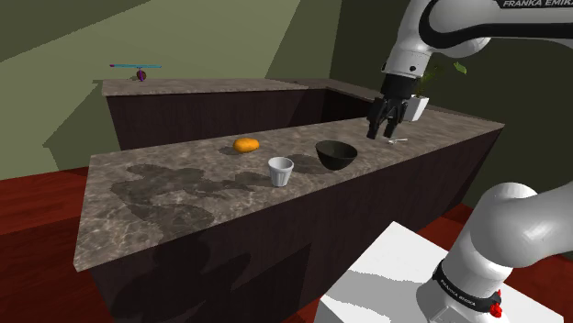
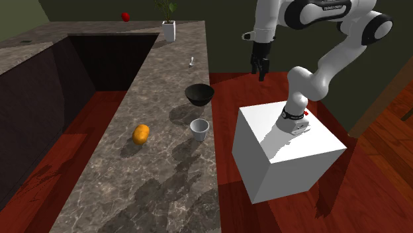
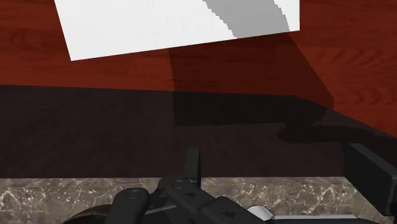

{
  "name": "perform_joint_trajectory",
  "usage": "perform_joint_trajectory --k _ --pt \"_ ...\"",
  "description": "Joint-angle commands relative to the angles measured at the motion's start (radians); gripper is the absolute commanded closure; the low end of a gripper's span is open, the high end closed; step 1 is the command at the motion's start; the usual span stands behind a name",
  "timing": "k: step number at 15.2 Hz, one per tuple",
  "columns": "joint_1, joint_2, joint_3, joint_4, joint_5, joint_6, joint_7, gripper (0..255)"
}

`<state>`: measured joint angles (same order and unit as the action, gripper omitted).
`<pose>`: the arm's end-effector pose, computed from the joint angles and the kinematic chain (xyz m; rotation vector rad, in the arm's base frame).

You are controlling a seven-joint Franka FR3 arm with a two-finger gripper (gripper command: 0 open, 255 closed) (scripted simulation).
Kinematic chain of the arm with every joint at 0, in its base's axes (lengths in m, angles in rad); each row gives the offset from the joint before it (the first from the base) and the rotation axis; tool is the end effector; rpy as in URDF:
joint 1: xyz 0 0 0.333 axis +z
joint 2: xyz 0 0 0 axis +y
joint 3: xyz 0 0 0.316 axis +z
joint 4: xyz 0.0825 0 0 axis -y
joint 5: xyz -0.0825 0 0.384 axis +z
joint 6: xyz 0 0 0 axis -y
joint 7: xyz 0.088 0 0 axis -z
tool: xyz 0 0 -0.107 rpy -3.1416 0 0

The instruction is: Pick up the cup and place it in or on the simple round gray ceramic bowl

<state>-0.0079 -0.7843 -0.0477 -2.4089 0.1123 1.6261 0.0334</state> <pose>0.3113 -0.0095 0.5705 -2.9933 0.1217 -0.0021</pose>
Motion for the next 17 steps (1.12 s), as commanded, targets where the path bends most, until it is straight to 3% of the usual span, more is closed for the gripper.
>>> perform_joint_trajectory --k 1,9,17 --pt "0.000 0.000 0.000 0.000 0.000 0.000 0.000 0" --pt "0.019 0.289 -0.003 0.059 0.031 0.224 -0.026 0" --pt "0.038 0.600 -0.008 0.206 0.072 0.381 -0.059 0"
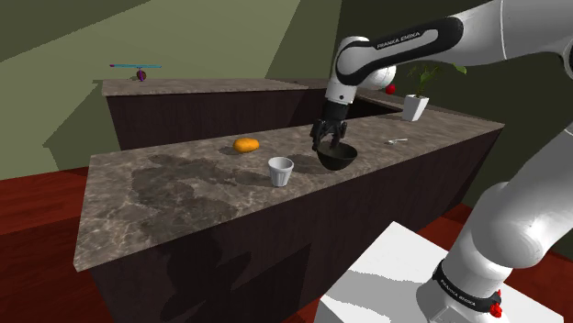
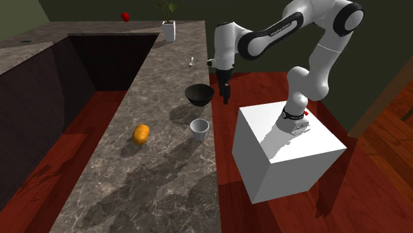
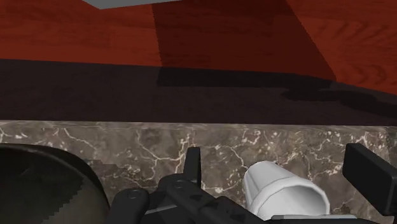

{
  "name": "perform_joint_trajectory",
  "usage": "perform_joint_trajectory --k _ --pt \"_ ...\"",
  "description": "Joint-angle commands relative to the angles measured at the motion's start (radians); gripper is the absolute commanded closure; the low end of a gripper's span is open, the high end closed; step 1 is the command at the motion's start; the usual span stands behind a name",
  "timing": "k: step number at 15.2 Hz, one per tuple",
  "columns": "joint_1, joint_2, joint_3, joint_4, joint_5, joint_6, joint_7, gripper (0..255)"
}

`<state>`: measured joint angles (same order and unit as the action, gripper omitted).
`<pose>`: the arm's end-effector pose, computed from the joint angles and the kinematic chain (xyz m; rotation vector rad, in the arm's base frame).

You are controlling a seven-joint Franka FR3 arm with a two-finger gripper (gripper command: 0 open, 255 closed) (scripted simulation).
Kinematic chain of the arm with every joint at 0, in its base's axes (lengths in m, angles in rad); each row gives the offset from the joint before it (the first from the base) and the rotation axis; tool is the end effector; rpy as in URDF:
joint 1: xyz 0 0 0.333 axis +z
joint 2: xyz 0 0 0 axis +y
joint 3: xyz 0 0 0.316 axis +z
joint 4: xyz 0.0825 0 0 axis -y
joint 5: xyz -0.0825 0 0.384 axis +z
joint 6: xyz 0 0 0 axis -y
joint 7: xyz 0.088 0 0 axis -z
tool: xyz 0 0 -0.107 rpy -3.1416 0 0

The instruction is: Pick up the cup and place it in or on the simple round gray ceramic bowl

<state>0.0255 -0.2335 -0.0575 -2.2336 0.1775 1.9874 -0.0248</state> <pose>0.4778 -0.0053 0.4674 -2.9639 0.1166 0.0129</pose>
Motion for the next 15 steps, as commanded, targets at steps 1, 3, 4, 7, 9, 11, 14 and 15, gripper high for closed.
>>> perform_joint_trajectory --k 1,3,4,7,9,11,14,15 --pt "0.006 0.089 0.002 0.055 0.013 0.033 -0.005 0" --pt "0.009 0.168 0.002 0.107 0.025 0.058 -0.013 0" --pt "0.010 0.207 0.002 0.135 0.031 0.068 -0.016 0" --pt "0.011 0.326 0.004 0.228 0.048 0.091 -0.026 0" --pt "0.011 0.406 0.006 0.296 0.058 0.100 -0.032 0" --pt "0.010 0.482 0.008 0.367 0.067 0.104 -0.035 0" --pt "0.013 0.498 0.012 0.348 0.072 0.139 -0.038 0" --pt "0.014 0.504 0.013 0.342 0.074 0.151 -0.040 0"
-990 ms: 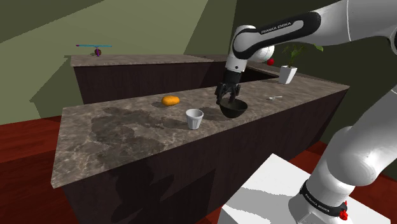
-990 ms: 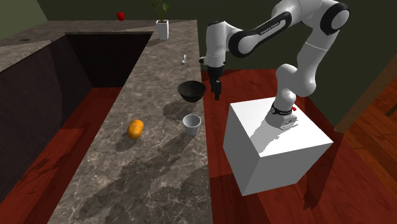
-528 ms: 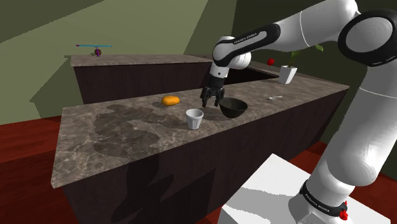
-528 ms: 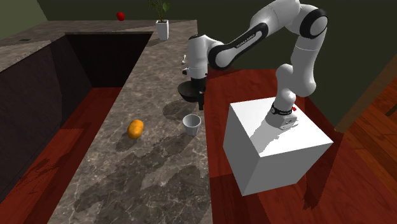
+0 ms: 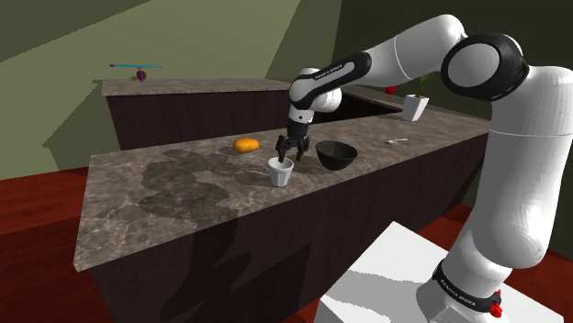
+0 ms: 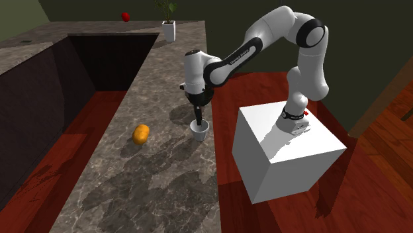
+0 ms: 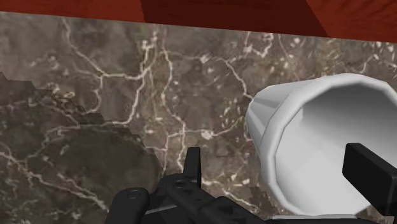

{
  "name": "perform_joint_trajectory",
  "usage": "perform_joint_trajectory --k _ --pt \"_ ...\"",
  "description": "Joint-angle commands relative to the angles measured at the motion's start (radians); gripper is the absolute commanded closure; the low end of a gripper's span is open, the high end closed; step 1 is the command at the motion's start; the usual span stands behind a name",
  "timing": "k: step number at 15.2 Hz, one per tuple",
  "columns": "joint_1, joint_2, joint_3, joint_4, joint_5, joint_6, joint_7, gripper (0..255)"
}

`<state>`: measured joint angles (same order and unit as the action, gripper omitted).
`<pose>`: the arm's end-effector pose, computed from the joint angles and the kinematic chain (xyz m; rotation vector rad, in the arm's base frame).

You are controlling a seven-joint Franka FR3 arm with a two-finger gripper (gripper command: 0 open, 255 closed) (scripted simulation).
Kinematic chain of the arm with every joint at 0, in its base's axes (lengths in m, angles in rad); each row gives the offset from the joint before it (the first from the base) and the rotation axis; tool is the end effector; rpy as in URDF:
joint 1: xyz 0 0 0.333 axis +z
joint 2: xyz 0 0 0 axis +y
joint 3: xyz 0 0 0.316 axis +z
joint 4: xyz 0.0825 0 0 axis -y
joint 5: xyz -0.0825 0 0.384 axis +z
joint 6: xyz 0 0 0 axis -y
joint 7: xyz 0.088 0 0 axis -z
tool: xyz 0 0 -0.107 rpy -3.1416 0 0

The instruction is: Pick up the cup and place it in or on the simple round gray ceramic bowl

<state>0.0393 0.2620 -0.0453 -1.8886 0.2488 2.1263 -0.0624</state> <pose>0.6141 0.0086 0.3676 -2.9408 0.1123 0.0243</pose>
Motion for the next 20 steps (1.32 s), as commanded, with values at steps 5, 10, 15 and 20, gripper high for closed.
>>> perform_joint_trajectory --k 5,10,15,20 --pt "0.004 0.030 0.005 -0.022 0.009 0.053 -0.006 0" --pt "0.004 0.030 0.005 -0.022 0.009 0.053 -0.006 0" --pt "0.004 0.030 0.005 -0.022 0.009 0.053 -0.006 255" --pt "0.004 0.031 0.005 -0.021 0.009 0.053 -0.006 255"
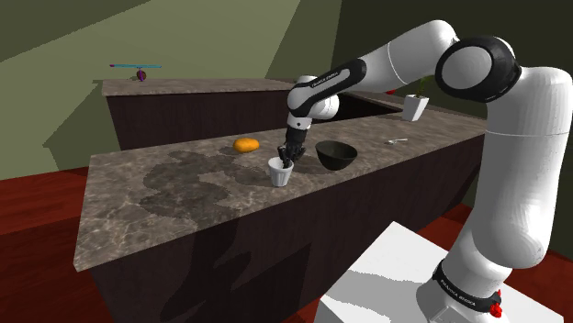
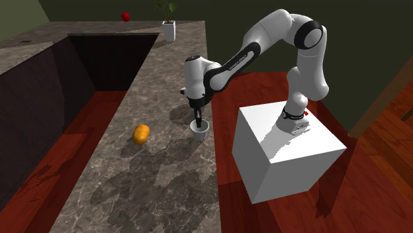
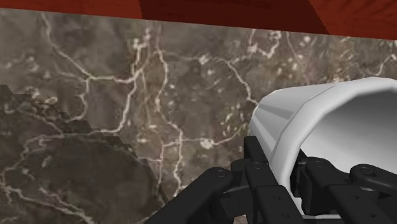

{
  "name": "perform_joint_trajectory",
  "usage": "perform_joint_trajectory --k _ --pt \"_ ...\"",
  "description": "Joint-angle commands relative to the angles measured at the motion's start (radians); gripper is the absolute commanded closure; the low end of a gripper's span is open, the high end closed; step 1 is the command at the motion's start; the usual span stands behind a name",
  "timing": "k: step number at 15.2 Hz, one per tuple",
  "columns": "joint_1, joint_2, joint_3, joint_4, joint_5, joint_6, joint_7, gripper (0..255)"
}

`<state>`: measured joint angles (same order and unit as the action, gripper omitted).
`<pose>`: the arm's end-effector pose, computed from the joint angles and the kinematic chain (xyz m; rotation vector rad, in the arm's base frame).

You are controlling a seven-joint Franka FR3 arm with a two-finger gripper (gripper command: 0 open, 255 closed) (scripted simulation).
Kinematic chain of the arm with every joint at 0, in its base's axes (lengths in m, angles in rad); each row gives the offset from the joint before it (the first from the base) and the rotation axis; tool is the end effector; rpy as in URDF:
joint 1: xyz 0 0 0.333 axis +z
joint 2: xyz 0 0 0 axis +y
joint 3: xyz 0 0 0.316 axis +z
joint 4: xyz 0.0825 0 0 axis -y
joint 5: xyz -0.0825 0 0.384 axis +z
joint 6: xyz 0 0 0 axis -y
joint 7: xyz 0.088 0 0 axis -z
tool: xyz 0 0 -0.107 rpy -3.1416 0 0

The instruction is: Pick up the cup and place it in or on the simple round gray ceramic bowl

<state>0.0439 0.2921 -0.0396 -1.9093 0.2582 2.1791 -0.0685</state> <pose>0.6150 0.0134 0.3442 -2.9402 0.1118 0.0219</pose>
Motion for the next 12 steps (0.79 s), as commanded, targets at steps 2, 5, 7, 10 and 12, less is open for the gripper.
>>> perform_joint_trajectory --k 2,5,7,10,12 --pt "0.000 0.000 0.000 -0.001 0.000 0.000 0.000 255" --pt "0.000 -0.019 -0.002 0.014 -0.007 -0.034 0.009 255" --pt "0.000 -0.031 -0.003 0.025 -0.010 -0.056 0.015 255" --pt "0.000 -0.048 -0.005 0.044 -0.016 -0.091 0.023 255" --pt "0.000 -0.058 -0.006 0.057 -0.019 -0.114 0.029 255"
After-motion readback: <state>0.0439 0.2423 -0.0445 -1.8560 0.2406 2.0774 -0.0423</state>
